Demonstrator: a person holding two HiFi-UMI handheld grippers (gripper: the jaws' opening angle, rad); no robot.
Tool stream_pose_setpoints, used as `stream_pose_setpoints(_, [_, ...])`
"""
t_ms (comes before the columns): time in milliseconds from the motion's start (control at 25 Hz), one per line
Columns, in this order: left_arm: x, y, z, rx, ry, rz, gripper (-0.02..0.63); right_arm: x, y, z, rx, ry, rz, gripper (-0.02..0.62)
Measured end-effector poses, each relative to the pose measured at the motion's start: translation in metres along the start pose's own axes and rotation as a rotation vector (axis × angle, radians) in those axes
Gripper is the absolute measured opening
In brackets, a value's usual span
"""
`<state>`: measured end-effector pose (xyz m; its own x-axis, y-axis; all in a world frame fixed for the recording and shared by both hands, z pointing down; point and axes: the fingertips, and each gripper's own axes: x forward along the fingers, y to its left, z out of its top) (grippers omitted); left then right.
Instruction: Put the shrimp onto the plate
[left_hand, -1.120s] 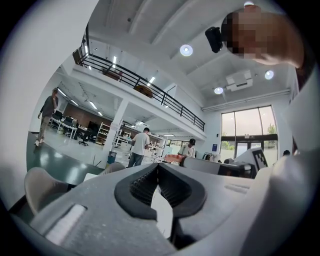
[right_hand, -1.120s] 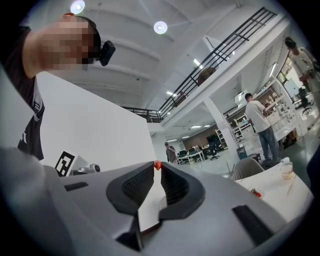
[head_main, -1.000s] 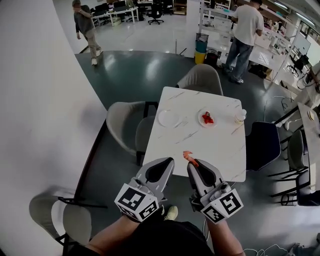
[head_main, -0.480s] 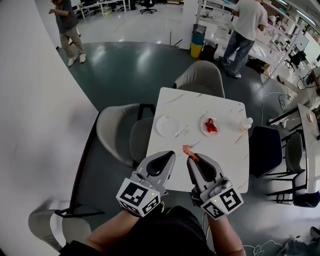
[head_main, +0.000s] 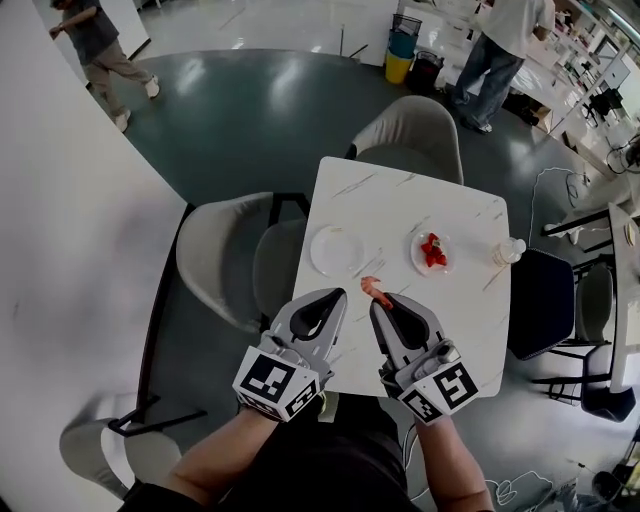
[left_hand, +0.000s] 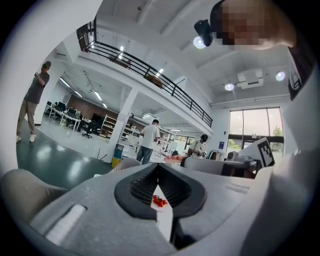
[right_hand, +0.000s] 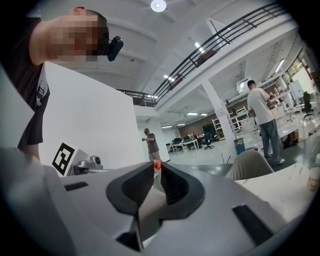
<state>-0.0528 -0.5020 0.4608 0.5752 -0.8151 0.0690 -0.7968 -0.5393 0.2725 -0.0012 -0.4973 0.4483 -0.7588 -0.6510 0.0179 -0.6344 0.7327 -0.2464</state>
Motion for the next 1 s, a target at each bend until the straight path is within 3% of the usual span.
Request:
stream_pose_setpoints(400, [0.061,0.073,-0.077,-0.028,0.021,0.051,0.009,0.069,-0.089,-0.117,-0.059,0.2,0.034,0.046])
stream_pose_setpoints(680, [0.079,0.103,-0.122,-0.053,0.04,0.071,0.009,0.107,-0.123,-0.193,-0.114,0.348,0.066,0.046])
stream_pose_setpoints(1000, [0.085,0.126,-0.144,-0.068,0.04,0.091,0.009,0.14,-0.145,-0.252,-0.191,0.523,0.085,0.046])
